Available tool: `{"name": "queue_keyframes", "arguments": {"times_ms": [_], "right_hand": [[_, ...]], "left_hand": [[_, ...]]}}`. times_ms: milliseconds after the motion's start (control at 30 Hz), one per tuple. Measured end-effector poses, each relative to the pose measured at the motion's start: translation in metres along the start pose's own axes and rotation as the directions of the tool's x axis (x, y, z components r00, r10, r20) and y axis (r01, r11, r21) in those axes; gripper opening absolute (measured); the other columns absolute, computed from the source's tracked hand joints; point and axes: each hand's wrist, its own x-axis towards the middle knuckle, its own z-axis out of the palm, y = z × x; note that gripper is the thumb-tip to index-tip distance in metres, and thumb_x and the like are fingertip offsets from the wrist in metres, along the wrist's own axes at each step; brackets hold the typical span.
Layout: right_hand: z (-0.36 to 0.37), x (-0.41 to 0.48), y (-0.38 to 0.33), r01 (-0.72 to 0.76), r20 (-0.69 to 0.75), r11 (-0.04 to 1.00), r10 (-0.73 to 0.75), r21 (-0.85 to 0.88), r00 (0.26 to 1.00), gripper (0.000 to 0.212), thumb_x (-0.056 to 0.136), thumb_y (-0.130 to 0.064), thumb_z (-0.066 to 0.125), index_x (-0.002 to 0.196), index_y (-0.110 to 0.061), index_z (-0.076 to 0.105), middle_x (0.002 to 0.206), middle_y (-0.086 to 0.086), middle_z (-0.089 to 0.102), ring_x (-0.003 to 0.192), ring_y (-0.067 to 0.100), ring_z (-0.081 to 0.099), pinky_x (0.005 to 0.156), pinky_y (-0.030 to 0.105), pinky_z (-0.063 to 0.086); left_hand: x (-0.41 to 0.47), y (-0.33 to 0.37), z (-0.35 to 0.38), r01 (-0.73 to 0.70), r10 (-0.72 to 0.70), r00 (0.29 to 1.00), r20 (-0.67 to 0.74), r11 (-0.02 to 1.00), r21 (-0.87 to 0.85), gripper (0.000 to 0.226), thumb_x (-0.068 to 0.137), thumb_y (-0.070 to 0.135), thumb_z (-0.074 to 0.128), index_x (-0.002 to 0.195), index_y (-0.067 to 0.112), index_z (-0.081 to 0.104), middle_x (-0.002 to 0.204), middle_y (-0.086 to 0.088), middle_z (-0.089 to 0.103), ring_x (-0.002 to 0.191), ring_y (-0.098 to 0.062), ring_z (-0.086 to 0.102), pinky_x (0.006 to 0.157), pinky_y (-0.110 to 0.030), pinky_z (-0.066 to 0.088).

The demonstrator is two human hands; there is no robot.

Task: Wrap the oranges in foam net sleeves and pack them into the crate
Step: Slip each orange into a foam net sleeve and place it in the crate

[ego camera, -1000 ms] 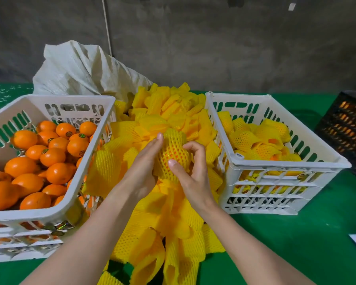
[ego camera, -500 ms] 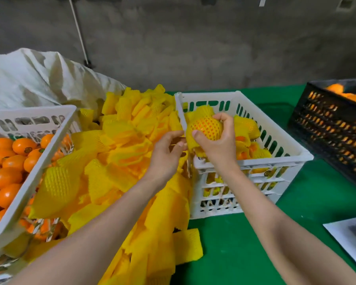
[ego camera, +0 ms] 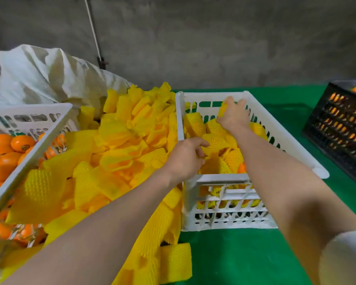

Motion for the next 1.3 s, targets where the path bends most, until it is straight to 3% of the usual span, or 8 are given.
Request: {"name": "queue_keyframes", "arguments": {"times_ms": [133,267,467,567,767,1067,1200,1300], "right_hand": [[0.023,0.001,0.005,0.057,0.157,0.948,-0.008,-0.312,0.988,0.064,0.088,-0.04,0.058,0.141,-0.021,0.03,0.147,0.022,0.027,0.13,0.044,0.03,0.104,0.053,0.032],[0.021,-0.008,-0.009,0.105,0.13,0.936,-0.065,-0.335,0.989,0.074,0.085,-0.055,0.056,0.145,-0.023,0.026,0.154,0.021,0.014,0.14,0.044,0.011,0.109,0.061,0.012],[-0.001,-0.055,-0.054,0.455,-0.158,0.888,-0.441,0.07,0.884,0.034,0.09,-0.025,0.055,0.118,-0.006,0.058,0.127,0.017,0.051,0.123,0.031,0.041,0.103,0.039,0.029],[-0.011,-0.096,-0.08,0.579,-0.243,0.765,-0.527,0.281,0.814,0.02,0.089,-0.014,0.056,0.104,-0.004,0.064,0.11,0.016,0.06,0.108,0.03,0.052,0.09,0.031,0.035],[-0.001,-0.184,-0.131,0.718,-0.34,0.557,-0.637,0.418,0.692,0.014,0.083,-0.01,0.058,0.093,-0.005,0.067,0.092,0.011,0.067,0.089,0.029,0.061,0.079,0.028,0.04],[0.079,-0.198,-0.181,0.685,0.224,0.72,-0.654,-0.109,0.723,0.049,0.086,-0.025,0.058,0.132,-0.024,0.04,0.133,0.004,0.044,0.126,0.024,0.036,0.102,0.039,0.026],[0.065,-0.193,-0.192,0.616,0.08,0.785,-0.611,-0.066,0.788,0.037,0.089,-0.013,0.048,0.125,-0.015,0.048,0.125,0.008,0.057,0.12,0.025,0.047,0.103,0.035,0.023],[0.033,-0.205,-0.207,0.604,-0.086,0.723,-0.615,0.336,0.784,0.031,0.087,-0.005,0.055,0.118,-0.004,0.054,0.113,0.015,0.062,0.108,0.032,0.054,0.096,0.04,0.036]], "left_hand": [[0.0,-0.001,0.0,0.018,-0.018,1.0,-0.015,1.0,0.009,0.043,0.082,-0.001,0.066,0.121,0.016,0.06,0.086,0.007,0.054,0.061,0.001,0.044,0.05,0.0,0.033],[-0.002,0.0,0.001,0.037,-0.037,0.998,-0.05,0.999,-0.006,0.041,0.083,-0.002,0.064,0.12,0.015,0.061,0.088,0.005,0.055,0.062,-0.001,0.044,0.052,-0.002,0.035],[-0.02,0.008,-0.001,0.062,-0.093,0.973,-0.211,0.987,-0.15,0.025,0.087,-0.002,0.059,0.112,0.001,0.061,0.11,-0.013,0.06,0.097,-0.024,0.059,0.078,-0.019,0.041],[-0.038,0.0,-0.015,0.027,-0.105,0.957,-0.272,0.96,-0.278,0.01,0.087,-0.004,0.057,0.093,0.004,0.055,0.091,-0.008,0.058,0.087,-0.022,0.057,0.074,-0.022,0.044],[-0.089,-0.052,-0.086,0.067,-0.257,0.871,-0.418,0.906,-0.417,0.017,0.088,-0.005,0.058,0.103,0.004,0.062,0.104,-0.011,0.065,0.087,-0.017,0.061,0.077,-0.03,0.049],[-0.174,-0.123,-0.196,0.158,-0.39,0.745,-0.541,0.891,-0.425,0.019,0.097,0.005,0.05,0.1,0.021,0.061,0.09,0.005,0.067,0.076,-0.006,0.067,0.064,-0.019,0.052],[-0.195,-0.136,-0.218,0.147,-0.429,0.698,-0.573,0.869,-0.471,0.016,0.096,0.005,0.052,0.103,0.016,0.063,0.092,0.003,0.068,0.083,-0.012,0.067,0.069,-0.024,0.055],[-0.198,-0.137,-0.226,0.139,-0.419,0.742,-0.524,0.86,-0.49,0.017,0.092,0.008,0.06,0.105,0.018,0.063,0.099,0.005,0.067,0.097,-0.012,0.064,0.071,-0.016,0.052]]}}
